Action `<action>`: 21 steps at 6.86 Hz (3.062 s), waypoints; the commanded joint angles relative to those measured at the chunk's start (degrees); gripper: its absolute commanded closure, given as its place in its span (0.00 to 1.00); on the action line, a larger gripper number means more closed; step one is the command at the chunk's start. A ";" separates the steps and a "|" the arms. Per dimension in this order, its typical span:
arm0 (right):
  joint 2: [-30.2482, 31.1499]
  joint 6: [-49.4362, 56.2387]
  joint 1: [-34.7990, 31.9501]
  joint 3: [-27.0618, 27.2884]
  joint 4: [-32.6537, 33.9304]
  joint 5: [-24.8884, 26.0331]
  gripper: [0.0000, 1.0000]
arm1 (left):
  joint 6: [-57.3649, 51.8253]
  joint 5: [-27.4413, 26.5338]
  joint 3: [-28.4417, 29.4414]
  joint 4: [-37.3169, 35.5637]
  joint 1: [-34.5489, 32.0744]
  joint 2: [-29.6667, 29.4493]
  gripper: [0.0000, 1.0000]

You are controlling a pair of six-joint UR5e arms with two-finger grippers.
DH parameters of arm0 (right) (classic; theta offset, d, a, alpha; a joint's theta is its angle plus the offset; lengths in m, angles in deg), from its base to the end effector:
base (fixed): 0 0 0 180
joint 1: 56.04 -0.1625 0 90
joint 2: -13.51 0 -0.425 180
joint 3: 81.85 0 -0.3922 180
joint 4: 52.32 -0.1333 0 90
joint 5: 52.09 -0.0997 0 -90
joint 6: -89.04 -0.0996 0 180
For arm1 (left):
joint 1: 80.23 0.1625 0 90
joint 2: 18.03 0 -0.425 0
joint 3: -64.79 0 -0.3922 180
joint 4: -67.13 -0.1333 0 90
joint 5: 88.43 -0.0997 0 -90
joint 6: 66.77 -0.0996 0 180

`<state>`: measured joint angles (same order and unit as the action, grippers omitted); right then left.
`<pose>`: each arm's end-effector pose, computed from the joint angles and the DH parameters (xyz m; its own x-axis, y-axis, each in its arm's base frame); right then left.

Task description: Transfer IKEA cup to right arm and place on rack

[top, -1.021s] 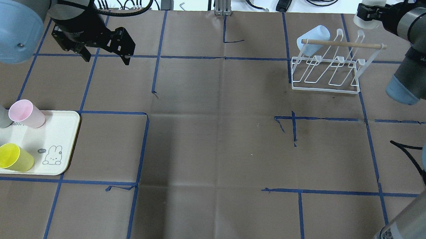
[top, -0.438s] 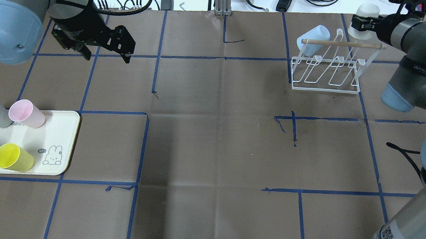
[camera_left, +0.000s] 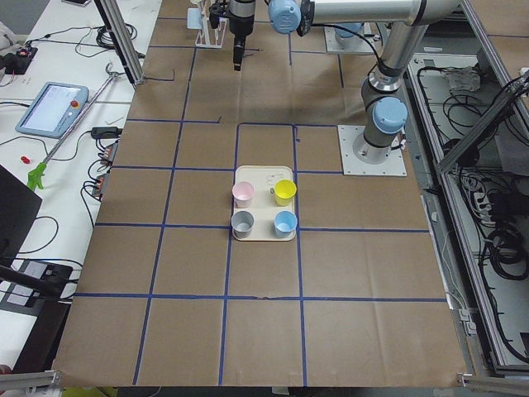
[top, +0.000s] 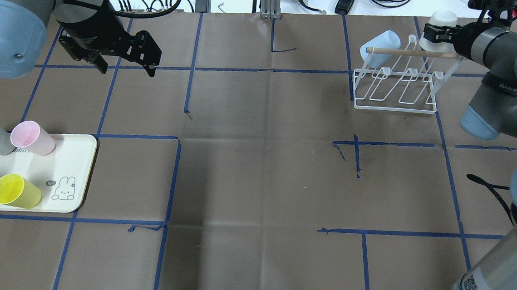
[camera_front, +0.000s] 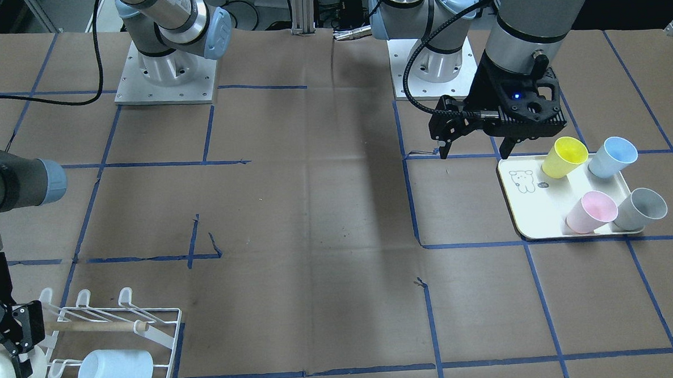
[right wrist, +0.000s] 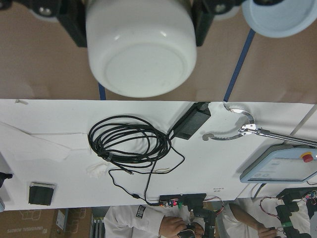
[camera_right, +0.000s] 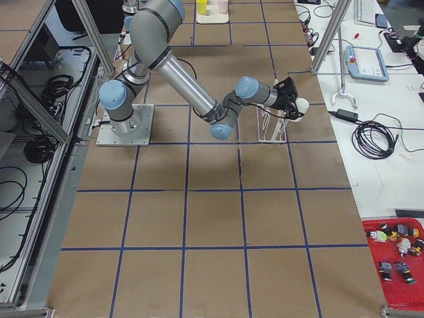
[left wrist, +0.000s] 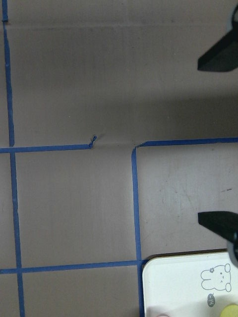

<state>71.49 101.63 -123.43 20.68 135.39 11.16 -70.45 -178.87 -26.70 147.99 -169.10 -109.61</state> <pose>-0.0800 -0.6554 0.2742 -0.9899 -0.1101 -0.0889 0.0151 0.5425 -0.8399 -0.1224 -0.5155 0.4778 -0.9990 0.0433 -0.0144 0.0446 0.9935 -0.1050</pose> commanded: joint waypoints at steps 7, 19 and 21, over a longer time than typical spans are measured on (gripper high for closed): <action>2.31 -1.07 -0.10 -1.71 -1.02 0.30 0.00 | 0.69 0.62 0.08 3.07 0.01 0.44 0.00; 29.18 2.00 -18.54 -10.95 -88.90 22.00 0.00 | 0.34 0.88 0.26 2.37 -0.08 0.35 0.00; 33.76 -6.02 -22.93 -10.60 -94.51 25.93 0.00 | 0.34 0.88 0.17 2.37 -0.08 0.35 0.00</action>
<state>102.55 101.03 -143.45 9.85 44.75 34.44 -70.11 -178.00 -26.51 150.38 -169.18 -109.26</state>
